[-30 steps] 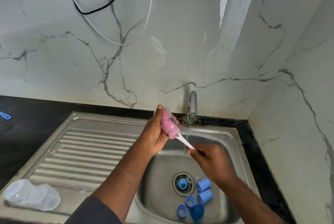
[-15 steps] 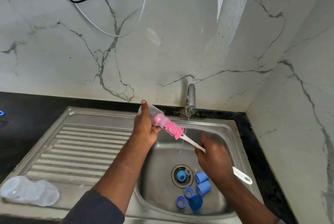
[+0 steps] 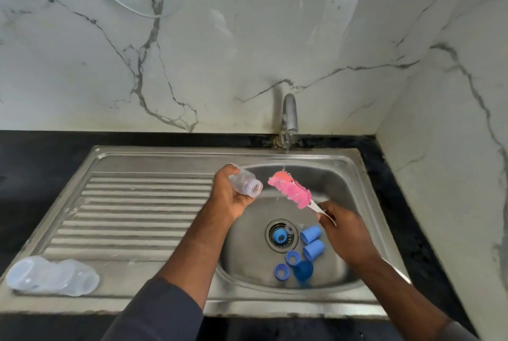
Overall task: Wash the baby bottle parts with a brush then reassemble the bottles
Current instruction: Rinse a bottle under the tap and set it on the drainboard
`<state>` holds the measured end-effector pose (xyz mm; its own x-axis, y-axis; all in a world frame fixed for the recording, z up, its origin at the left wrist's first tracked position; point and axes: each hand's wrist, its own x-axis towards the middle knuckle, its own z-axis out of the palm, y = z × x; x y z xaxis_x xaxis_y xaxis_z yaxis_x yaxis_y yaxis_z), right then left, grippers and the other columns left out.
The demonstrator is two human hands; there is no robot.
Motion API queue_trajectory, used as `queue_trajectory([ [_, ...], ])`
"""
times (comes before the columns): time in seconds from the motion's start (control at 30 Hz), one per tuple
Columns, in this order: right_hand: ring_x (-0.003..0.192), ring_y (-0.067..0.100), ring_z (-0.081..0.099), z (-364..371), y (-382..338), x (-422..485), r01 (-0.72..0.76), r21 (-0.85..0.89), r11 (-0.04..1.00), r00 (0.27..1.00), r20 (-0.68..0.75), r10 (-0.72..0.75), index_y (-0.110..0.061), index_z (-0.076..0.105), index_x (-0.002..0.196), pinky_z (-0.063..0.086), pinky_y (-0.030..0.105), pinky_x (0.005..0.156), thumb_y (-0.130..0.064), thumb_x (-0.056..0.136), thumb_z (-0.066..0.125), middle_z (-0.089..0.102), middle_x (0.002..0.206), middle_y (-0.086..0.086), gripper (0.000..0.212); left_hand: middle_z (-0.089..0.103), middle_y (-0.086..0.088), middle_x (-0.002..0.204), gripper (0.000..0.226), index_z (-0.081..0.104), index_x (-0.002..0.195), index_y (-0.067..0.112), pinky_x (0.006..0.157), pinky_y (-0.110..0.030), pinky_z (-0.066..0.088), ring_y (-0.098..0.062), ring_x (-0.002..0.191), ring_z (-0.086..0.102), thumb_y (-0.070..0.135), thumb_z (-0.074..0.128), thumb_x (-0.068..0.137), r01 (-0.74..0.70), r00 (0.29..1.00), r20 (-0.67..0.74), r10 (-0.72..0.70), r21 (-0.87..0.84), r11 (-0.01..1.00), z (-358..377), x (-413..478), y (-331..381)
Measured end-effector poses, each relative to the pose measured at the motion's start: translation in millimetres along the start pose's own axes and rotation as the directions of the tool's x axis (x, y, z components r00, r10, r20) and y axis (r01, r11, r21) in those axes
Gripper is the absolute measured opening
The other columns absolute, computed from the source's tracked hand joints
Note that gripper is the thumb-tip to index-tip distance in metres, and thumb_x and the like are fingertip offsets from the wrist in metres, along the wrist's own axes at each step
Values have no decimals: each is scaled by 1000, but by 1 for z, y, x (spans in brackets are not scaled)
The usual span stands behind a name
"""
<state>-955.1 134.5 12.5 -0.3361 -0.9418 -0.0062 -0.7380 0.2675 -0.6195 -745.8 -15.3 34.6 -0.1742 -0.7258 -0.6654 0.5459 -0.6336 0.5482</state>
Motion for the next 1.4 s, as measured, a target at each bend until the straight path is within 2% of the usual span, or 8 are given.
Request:
queue_trajectory([
  [0.23, 75, 24, 60, 2, 33, -10, -211, 7, 977, 977, 21, 211, -18, 60, 88, 40, 32, 66, -20, 94, 60, 63, 74, -2, 7, 64, -27, 120, 45, 55, 127, -1, 67, -43, 64, -34, 88, 71, 26, 70, 93, 212, 968, 114, -222, 87, 973, 17, 1, -79],
  [0.53, 83, 32, 65, -35, 88, -10, -407, 17, 913, 903, -139, 406, -13, 64, 83, 40, 31, 66, -21, 92, 62, 70, 80, 7, 12, 68, -21, 98, 47, 60, 122, -3, 55, -38, 62, -38, 103, 66, 31, 70, 93, 350, 924, 97, -371, 182, 919, 66, -13, -161],
  [0.73, 91, 43, 66, -63, 138, -2, -432, -233, 871, 877, -335, 346, -5, 65, 93, 49, 44, 76, -17, 94, 59, 70, 92, 21, 14, 63, -22, 104, 32, 58, 109, 1, 50, -32, 60, -36, 70, 71, 28, 67, 96, 368, 906, 76, -417, 348, 862, 89, -28, -194],
  [0.97, 81, 42, 66, -55, 179, 2, -451, -189, 872, 854, -376, 360, 1, 64, 90, 50, 44, 70, 4, 87, 56, 68, 86, 22, 9, 63, -26, 113, 31, 59, 106, 1, 59, -35, 63, -40, 91, 69, 29, 67, 96, 338, 934, -10, -358, 355, 872, 90, -21, -189],
  [1.17, 79, 43, 62, -62, 172, -2, -385, -233, 893, 840, -490, 234, 2, 62, 91, 50, 45, 69, 11, 75, 61, 64, 85, 22, 18, 69, -25, 97, 40, 57, 111, -2, 65, -37, 63, -37, 69, 74, 34, 66, 96, 323, 945, -30, -327, 261, 910, 71, -7, -170],
  [1.23, 89, 38, 62, -58, 153, 0, -229, -177, 957, 842, -530, 103, 0, 66, 98, 50, 43, 78, 11, 77, 64, 66, 93, 20, 24, 70, -29, 92, 40, 55, 106, -4, 68, -37, 61, -37, 68, 74, 34, 64, 98, 314, 948, -19, -319, 244, 918, 63, -4, -160],
  [1.33, 89, 23, 67, -36, 108, 13, 105, 24, 994, 938, -335, -91, -11, 70, 97, 54, 36, 83, 1, 82, 66, 71, 95, 7, 20, 66, -38, 107, 41, 54, 109, -4, 67, -35, 62, -41, 82, 73, 36, 62, 99, 297, 952, -6, -305, 249, 922, 56, 4, -141],
  [1.4, 96, 8, 65, -15, 75, 25, 139, 204, 969, 988, -98, -121, -18, 71, 109, 52, 26, 89, -8, 86, 70, 70, 106, -4, 25, 67, -35, 108, 39, 54, 111, -1, 64, -35, 63, -39, 76, 74, 36, 59, 100, 255, 965, -6, -263, 260, 931, 54, 11, -126],
])
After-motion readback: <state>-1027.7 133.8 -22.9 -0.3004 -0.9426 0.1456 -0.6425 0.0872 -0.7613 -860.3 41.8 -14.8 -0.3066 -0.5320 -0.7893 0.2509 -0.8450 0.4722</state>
